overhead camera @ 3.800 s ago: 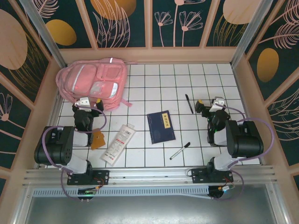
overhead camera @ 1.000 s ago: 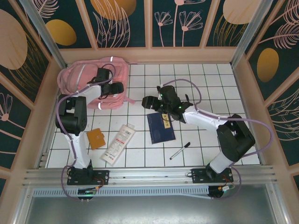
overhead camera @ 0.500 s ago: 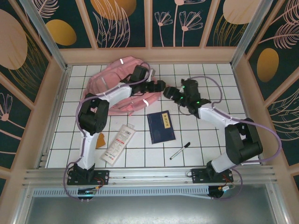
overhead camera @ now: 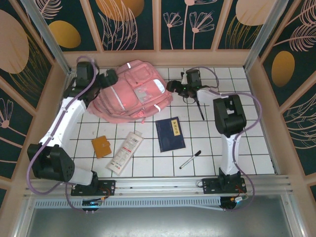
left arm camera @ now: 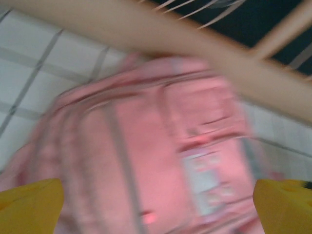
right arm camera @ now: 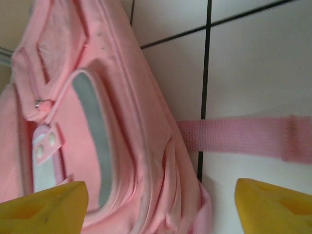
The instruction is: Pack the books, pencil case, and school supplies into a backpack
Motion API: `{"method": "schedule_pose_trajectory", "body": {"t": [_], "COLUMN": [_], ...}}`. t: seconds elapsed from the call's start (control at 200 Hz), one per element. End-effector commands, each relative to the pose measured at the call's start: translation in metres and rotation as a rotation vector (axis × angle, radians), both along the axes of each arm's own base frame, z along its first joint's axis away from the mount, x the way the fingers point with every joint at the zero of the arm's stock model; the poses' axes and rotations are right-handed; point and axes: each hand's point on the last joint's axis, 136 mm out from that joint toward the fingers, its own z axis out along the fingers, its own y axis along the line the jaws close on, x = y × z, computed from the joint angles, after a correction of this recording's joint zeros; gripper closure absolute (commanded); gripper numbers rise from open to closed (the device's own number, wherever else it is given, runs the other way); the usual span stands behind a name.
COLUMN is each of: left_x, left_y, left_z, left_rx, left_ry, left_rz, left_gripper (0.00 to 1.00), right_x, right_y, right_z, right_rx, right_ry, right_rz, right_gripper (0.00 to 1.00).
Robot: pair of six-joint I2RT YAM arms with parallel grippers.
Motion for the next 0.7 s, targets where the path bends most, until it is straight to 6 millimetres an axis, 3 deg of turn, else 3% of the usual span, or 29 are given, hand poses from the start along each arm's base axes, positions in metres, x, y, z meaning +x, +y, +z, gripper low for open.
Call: {"method": "schedule_pose_trajectory", "body": {"t": [0.0, 0.13, 0.195, 0.255, 0.36, 0.525, 0.606, 0.691], "left_x": [-0.022, -0.025, -0.021, -0.018, -0.011, -0.005, -0.004, -0.003], "left_y": [0.009, 0.006, -0.012, -0.029, -0.054, -0.101, -0.106, -0.104], "left_z": [-0.099, -0.143, -0.154, -0.159, -0.158, -0.124, -0.103, -0.085], "left_rx": [0.048, 0.032, -0.038, -0.105, -0.191, -0.219, -0.268, -0.258], "left_ry": [0.232, 0.292, 0.288, 0.283, 0.275, 0.214, 0.164, 0.129], "left_rz": [0.024, 0.011, -0.061, -0.128, -0.195, -0.32, -0.318, -0.313], "left_gripper": [0.01, 0.01, 0.01, 0.01, 0.01, 0.01, 0.01, 0.01], "right_x": [0.005, 0.008, 0.007, 0.007, 0.003, 0.001, 0.003, 0.005], "right_y": [0.032, 0.045, 0.046, 0.039, 0.008, -0.057, -0.087, -0.109], "right_z": [-0.004, -0.027, -0.032, -0.024, 0.002, 0.045, 0.048, 0.036], "right_rx": [0.068, 0.118, 0.137, 0.156, 0.222, 0.261, 0.182, 0.08], "right_ry": [0.014, 0.066, 0.087, 0.077, 0.045, -0.012, -0.018, -0.029], "right_rz": [0.052, 0.062, 0.051, 0.021, -0.054, -0.127, -0.158, -0.16], "right_gripper": [0.3, 0.52, 0.81, 1.0, 1.0, 1.0, 1.0, 1.0]}}
